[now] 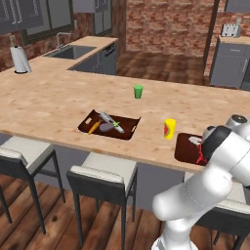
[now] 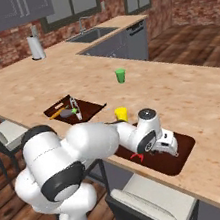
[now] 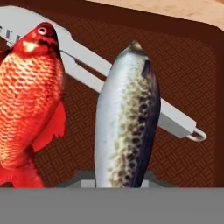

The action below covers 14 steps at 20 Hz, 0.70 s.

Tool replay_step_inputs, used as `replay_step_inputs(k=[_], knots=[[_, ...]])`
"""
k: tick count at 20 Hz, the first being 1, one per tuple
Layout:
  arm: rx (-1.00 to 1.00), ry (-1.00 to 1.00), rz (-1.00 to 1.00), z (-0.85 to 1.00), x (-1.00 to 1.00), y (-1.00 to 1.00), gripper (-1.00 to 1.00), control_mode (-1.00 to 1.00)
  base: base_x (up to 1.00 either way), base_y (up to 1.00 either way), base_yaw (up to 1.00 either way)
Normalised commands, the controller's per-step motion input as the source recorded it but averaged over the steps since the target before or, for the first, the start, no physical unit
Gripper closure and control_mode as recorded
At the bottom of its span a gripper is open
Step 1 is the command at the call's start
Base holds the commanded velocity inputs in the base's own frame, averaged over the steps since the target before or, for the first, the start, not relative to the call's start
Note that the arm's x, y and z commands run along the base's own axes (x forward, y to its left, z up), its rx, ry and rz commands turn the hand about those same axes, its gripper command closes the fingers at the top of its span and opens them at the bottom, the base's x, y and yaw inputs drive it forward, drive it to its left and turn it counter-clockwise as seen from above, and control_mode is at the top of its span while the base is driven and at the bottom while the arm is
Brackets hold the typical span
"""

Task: Gather the carrot and eggplant from the fridge and place them on a tray on the dining counter. Then gather the fishs from the fridge and place them on the other tray.

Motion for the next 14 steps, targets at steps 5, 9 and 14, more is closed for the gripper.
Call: replay_step_inputs(k=[5,9,14], knots=[[0.01,0.00,0.00,-0.26,0.07,-0.16,1.00,-1.00,0.00,0.00,0.00],[0.00,0.01,0.00,-0.16,0.00,0.00,-1.00,-1.00,0.00,0.00,0.00],[0.01,0.02,0.00,0.09,0.00,0.01,-1.00,-1.00,0.00,0.00,0.00]])
